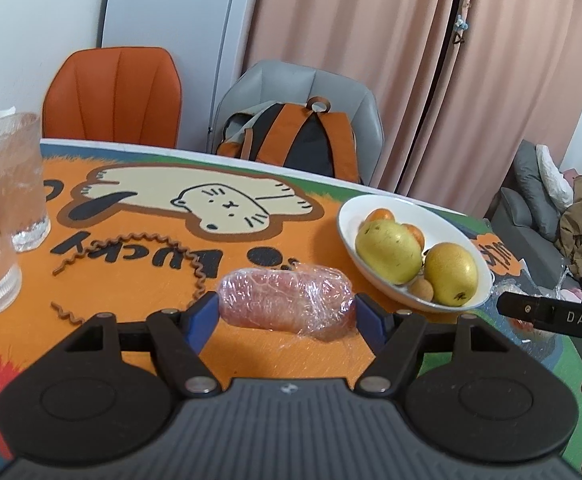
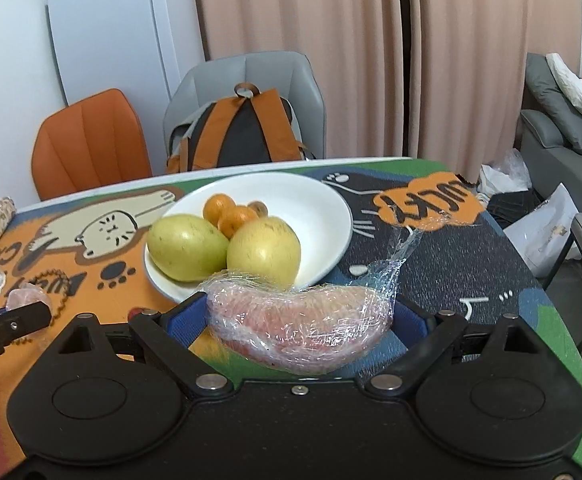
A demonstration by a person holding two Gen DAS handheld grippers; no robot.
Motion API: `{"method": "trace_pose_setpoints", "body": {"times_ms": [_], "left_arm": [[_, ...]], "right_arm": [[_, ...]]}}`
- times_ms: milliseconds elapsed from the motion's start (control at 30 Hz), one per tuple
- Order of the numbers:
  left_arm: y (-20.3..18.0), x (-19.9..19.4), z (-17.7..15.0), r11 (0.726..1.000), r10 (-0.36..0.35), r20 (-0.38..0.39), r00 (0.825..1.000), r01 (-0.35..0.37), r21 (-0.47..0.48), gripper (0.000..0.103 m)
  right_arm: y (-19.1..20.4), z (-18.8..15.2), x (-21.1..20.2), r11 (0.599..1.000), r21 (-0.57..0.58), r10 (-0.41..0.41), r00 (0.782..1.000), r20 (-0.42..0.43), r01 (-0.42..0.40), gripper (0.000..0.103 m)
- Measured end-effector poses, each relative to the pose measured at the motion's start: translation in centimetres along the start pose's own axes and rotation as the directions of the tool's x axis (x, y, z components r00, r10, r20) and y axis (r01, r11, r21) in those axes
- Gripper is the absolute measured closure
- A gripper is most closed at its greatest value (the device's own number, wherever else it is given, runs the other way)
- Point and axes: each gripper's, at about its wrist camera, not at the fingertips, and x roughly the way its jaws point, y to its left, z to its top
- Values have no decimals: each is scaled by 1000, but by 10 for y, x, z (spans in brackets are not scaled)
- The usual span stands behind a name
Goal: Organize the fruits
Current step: 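Carry both wrapped pink items over the white bowl with both tools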
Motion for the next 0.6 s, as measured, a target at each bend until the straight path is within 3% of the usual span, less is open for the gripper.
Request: {"method": "trace_pose_setpoints", "body": {"times_ms": [600], "left_arm": [[-15,12,20,1000,-16,23,1000,15,23,32]], "right_arm": [[3,32,9,998,-22,68,997,33,-67,11]]}}
